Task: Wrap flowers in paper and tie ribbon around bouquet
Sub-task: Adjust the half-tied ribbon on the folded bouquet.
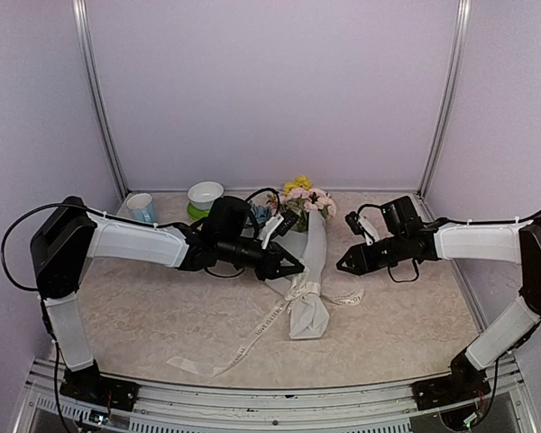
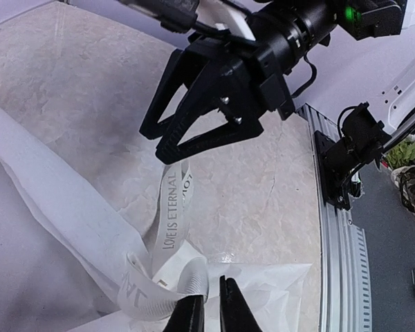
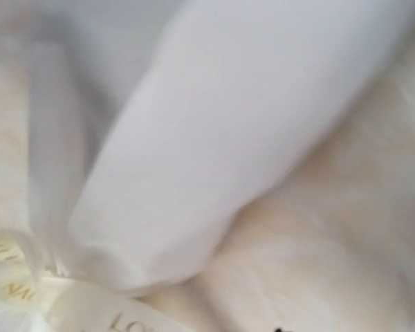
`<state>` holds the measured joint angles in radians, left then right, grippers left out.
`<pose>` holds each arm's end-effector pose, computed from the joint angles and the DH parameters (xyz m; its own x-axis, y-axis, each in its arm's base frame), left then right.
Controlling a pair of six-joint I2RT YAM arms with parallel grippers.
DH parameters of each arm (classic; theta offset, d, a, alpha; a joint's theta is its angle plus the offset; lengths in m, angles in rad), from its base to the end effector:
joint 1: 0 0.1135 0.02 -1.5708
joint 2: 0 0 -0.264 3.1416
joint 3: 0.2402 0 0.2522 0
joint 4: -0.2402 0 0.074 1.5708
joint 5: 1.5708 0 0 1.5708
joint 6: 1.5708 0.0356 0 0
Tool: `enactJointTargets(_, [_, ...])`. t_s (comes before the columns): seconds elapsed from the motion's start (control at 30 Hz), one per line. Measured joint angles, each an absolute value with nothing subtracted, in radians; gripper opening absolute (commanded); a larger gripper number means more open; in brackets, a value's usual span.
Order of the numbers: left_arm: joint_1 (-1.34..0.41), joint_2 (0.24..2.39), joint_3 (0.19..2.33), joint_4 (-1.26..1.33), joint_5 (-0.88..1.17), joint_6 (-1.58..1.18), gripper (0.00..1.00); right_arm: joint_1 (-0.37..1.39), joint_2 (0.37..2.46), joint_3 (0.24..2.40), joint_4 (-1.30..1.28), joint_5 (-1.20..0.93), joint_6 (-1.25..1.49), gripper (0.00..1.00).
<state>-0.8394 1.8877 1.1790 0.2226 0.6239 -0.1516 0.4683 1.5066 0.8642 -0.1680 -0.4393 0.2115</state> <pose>0.2639 -0.3252 0.2024 -0.4518 0.3199 -0.8328 0.8910 0.2083 -0.4033 0.2683 0.1527 0.2013 -0.7728 -0.1780 -0.6092 -0.5194 0.7289 0.4460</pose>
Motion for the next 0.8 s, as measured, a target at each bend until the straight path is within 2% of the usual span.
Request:
enactJointTargets(0.07, [-0.839,1.888,1.184,0.216,0.621,-0.145,0.11,0.461,1.528,0.859,-0.176,-0.429,0.216,0.39])
enactJointTargets(0.13, [-0.838,1.888,1.184,0.204,0.619,-0.138,0.00,0.461,1.541,0.853,-0.181,-0.428,0.221,0.39])
enactJointTargets(0.17, [-0.837,1.888,1.184,0.197,0.619,-0.136,0.00,0.461,1.542,0.851,-0.185,-0.428,0.222,0.39])
enactJointTargets(0.2, [-0.836,1.888,1.184,0.189,0.618,-0.130,0.01,0.461,1.542,0.851,-0.189,-0.428,0.222,0.39])
enactJointTargets(0.27, [-0.833,1.888,1.184,0.178,0.618,-0.126,0.11,0.461,1.542,0.851,-0.189,-0.429,0.222,0.39])
enactJointTargets(0.47, [-0.833,1.888,1.184,0.170,0.625,-0.126,0.20,0.461,1.542,0.849,-0.190,-0.429,0.222,0.39])
enactJointTargets(0.5, [-0.837,1.888,1.184,0.170,0.625,-0.125,0.19,0.461,1.542,0.849,-0.189,-0.430,0.222,0.39])
enactJointTargets(0.6, [-0.854,1.888,1.184,0.171,0.622,-0.125,0.00,0.461,1.542,0.842,-0.187,-0.440,0.223,0.39])
enactJointTargets(0.8, [-0.859,1.888,1.184,0.176,0.621,-0.132,0.00,0.461,1.538,0.832,-0.188,-0.472,0.222,0.39])
